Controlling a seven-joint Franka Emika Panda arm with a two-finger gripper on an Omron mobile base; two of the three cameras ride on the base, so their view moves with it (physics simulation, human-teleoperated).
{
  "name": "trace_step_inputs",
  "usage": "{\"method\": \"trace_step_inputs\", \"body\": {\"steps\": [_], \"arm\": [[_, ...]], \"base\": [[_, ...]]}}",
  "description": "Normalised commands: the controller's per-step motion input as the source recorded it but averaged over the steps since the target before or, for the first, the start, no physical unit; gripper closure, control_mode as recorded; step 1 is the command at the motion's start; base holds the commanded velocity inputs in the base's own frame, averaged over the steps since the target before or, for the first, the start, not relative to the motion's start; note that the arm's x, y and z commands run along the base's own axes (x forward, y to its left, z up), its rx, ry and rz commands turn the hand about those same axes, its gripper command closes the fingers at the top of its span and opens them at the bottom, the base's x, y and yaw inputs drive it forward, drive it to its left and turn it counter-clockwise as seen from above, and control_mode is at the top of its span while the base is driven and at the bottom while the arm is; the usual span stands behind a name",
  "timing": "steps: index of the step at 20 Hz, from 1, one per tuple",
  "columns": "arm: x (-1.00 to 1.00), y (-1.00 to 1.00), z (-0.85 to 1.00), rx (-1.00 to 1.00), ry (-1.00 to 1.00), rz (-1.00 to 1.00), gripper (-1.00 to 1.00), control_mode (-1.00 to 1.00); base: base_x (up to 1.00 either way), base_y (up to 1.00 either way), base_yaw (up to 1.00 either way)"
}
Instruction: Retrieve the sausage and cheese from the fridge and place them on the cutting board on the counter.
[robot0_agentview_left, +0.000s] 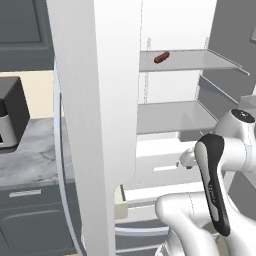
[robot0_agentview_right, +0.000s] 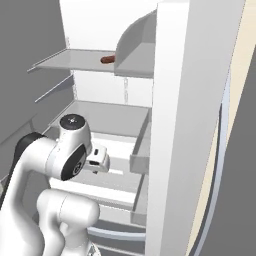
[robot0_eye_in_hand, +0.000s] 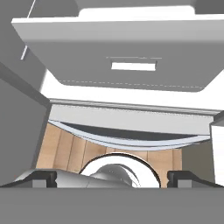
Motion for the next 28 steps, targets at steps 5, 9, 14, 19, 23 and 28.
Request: {"method": "trace_step_inputs", "body": {"steps": [5, 9, 14, 19, 23, 28], "arm": [[0.00, 0.00, 0.00, 0.00, 0.00, 0.00, -1.00, 1.00], [0.00, 0.00, 0.00, 0.00, 0.00, 0.00, -1.00, 1.00], [0.00, 0.00, 0.00, 0.00, 0.00, 0.00, -1.00, 1.00], [0.00, 0.00, 0.00, 0.00, 0.00, 0.00, -1.00, -1.00], [0.00, 0.00, 0.00, 0.00, 0.00, 0.00, -1.00, -1.00], [-0.09, 0.00, 0.00, 0.06, 0.00, -0.02, -1.00, -1.00]], "base": [[0.22, -0.14, 0.02], [0.00, 0.00, 0.00], [0.00, 0.00, 0.00], [0.00, 0.00, 0.00], [0.00, 0.00, 0.00], [0.00, 0.00, 0.00]]}}
